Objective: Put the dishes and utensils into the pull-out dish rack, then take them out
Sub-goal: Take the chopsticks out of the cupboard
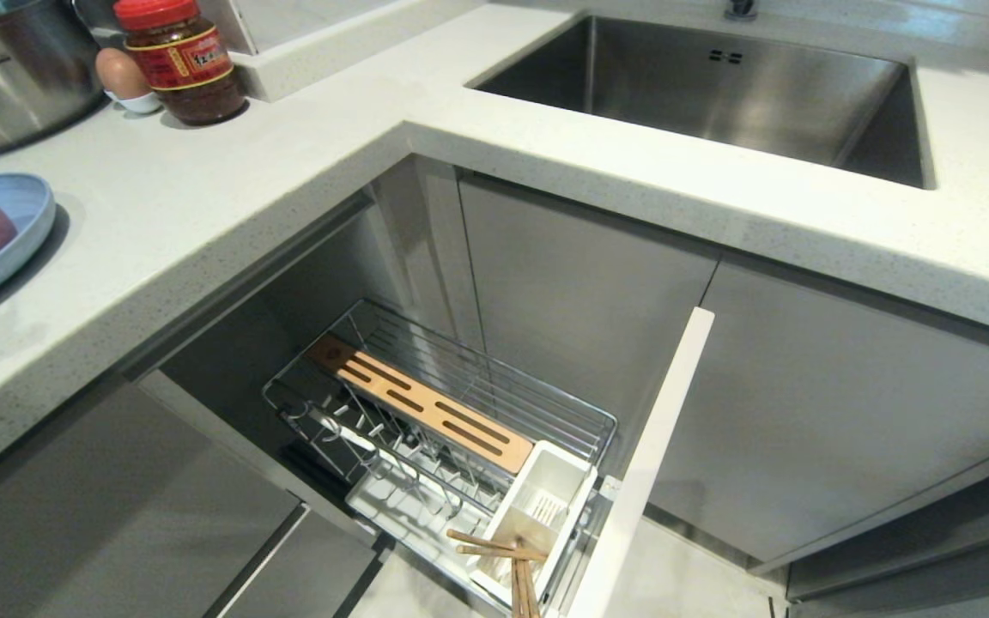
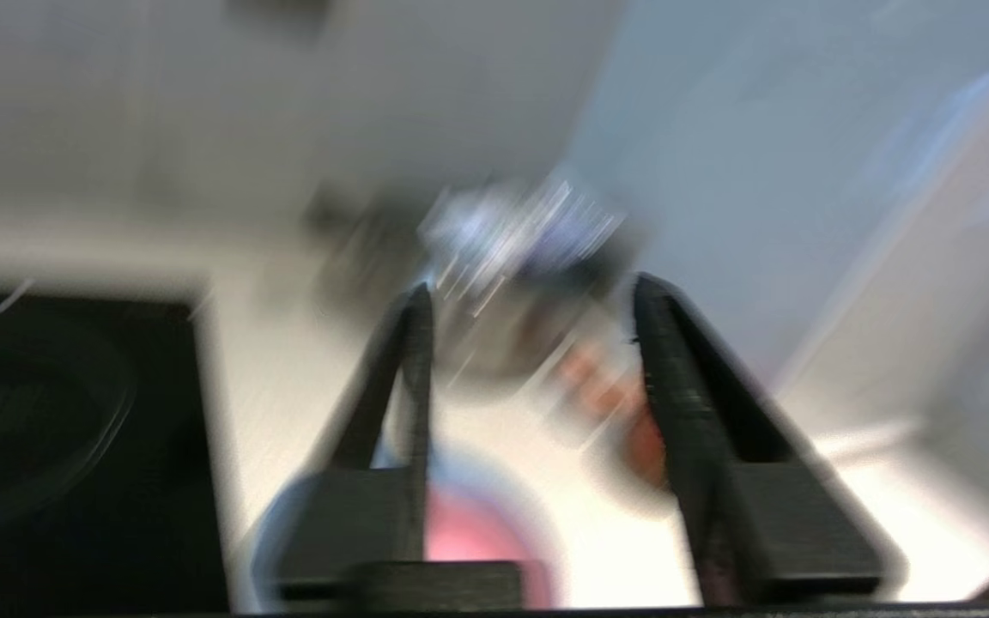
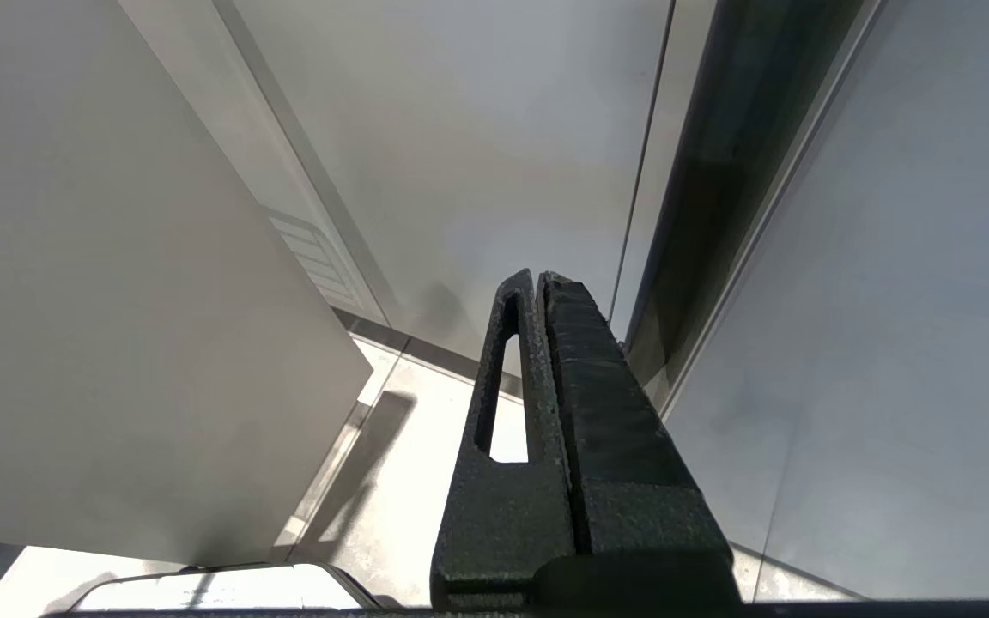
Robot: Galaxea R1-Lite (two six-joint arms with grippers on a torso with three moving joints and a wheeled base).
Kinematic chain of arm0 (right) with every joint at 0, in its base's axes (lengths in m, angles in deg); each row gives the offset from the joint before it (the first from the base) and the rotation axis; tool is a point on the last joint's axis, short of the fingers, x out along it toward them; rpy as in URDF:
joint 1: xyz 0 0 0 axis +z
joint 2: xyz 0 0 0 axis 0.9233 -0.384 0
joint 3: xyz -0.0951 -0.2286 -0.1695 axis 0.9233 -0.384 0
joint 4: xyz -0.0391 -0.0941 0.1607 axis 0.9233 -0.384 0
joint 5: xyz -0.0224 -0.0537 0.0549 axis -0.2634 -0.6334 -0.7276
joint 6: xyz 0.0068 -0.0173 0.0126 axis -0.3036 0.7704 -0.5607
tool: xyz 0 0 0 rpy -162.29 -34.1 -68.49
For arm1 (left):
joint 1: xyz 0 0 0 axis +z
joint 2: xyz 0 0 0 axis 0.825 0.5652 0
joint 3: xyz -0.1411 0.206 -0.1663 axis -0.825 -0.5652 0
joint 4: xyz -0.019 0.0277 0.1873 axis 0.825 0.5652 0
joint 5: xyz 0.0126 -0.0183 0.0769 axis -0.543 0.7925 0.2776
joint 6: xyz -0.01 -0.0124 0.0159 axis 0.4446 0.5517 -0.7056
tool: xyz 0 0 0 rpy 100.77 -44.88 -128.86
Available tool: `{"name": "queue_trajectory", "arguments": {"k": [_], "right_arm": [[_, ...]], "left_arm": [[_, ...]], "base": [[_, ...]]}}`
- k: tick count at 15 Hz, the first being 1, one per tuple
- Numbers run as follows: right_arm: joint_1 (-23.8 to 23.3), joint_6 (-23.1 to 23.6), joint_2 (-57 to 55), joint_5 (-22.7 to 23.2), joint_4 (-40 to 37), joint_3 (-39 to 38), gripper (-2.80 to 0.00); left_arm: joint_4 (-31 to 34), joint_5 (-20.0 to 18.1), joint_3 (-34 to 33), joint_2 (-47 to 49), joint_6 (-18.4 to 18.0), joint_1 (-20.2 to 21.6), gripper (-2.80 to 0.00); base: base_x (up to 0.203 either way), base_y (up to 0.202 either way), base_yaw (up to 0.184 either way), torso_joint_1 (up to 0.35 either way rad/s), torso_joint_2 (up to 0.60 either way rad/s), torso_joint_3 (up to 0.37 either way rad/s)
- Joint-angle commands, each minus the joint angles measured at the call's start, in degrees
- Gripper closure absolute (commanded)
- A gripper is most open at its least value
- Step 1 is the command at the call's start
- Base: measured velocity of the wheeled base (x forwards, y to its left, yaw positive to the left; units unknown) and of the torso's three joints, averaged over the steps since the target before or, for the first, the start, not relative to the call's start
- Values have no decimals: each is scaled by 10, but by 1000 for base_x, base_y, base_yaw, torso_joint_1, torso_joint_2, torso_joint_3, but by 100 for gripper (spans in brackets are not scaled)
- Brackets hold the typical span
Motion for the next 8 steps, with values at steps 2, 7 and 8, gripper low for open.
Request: {"name": "queue_trajectory", "arguments": {"k": [2, 7, 8], "right_arm": [[0, 0, 2, 0, 0, 0, 0], [0, 0, 2, 0, 0, 0, 0], [0, 0, 2, 0, 0, 0, 0]], "left_arm": [[50, 2, 183, 33, 2, -48, 0], [190, 39, 273, 125, 51, -279, 0], [216, 42, 274, 147, 56, -327, 0]], "base": [[0, 0, 0, 0, 0, 0], [0, 0, 0, 0, 0, 0], [0, 0, 0, 0, 0, 0]]}}
